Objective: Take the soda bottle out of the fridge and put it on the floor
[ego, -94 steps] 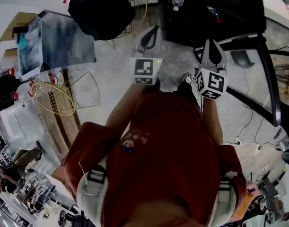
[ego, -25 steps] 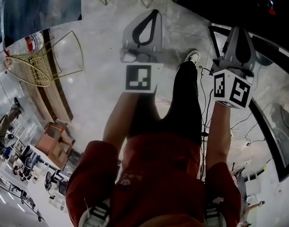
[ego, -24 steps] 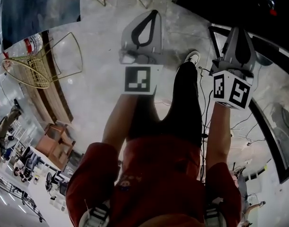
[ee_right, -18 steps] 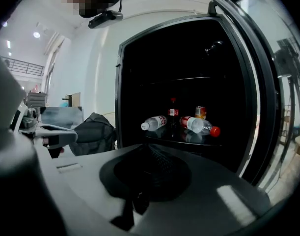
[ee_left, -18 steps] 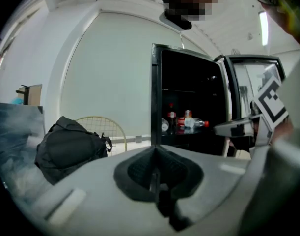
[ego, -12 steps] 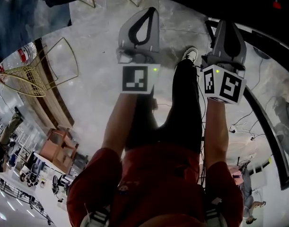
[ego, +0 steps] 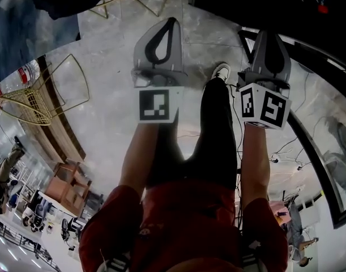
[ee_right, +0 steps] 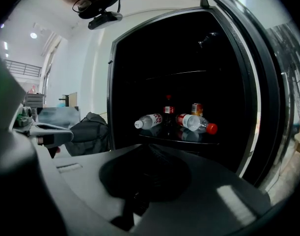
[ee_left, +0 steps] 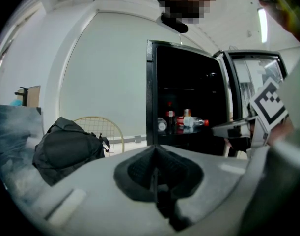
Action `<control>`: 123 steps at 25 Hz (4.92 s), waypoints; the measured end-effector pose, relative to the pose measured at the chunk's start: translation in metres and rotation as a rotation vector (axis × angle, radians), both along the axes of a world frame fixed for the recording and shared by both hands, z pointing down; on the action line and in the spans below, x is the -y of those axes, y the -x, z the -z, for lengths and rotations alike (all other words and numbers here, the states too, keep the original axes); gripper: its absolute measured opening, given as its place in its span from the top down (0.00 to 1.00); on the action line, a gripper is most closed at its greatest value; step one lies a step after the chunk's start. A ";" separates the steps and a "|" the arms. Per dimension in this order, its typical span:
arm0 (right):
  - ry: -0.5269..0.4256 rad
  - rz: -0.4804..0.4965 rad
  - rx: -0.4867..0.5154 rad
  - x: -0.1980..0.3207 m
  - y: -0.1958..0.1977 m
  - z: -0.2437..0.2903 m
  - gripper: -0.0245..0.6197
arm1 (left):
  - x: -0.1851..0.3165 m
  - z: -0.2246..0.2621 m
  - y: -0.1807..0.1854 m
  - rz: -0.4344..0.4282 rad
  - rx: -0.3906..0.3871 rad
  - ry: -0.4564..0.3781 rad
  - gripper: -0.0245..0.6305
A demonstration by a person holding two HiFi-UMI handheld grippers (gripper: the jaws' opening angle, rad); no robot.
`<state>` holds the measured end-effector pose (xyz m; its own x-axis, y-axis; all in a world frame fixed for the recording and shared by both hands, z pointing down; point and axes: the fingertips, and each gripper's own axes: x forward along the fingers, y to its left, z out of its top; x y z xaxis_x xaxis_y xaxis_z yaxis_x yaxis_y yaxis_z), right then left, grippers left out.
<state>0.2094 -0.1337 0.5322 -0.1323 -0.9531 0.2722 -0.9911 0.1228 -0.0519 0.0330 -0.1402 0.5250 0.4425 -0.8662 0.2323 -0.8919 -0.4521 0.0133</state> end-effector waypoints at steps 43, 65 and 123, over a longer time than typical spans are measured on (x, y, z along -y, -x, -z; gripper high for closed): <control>-0.153 -0.013 0.049 0.222 -0.056 0.058 0.52 | 0.072 0.032 -0.103 -0.191 0.048 -0.032 0.96; -0.066 -0.063 0.015 0.315 -0.069 0.039 0.40 | 0.076 0.022 -0.108 -0.186 0.012 0.032 0.96; -0.051 0.044 0.063 0.157 -0.043 0.041 0.50 | 0.056 0.019 -0.088 -0.097 -0.004 0.104 0.96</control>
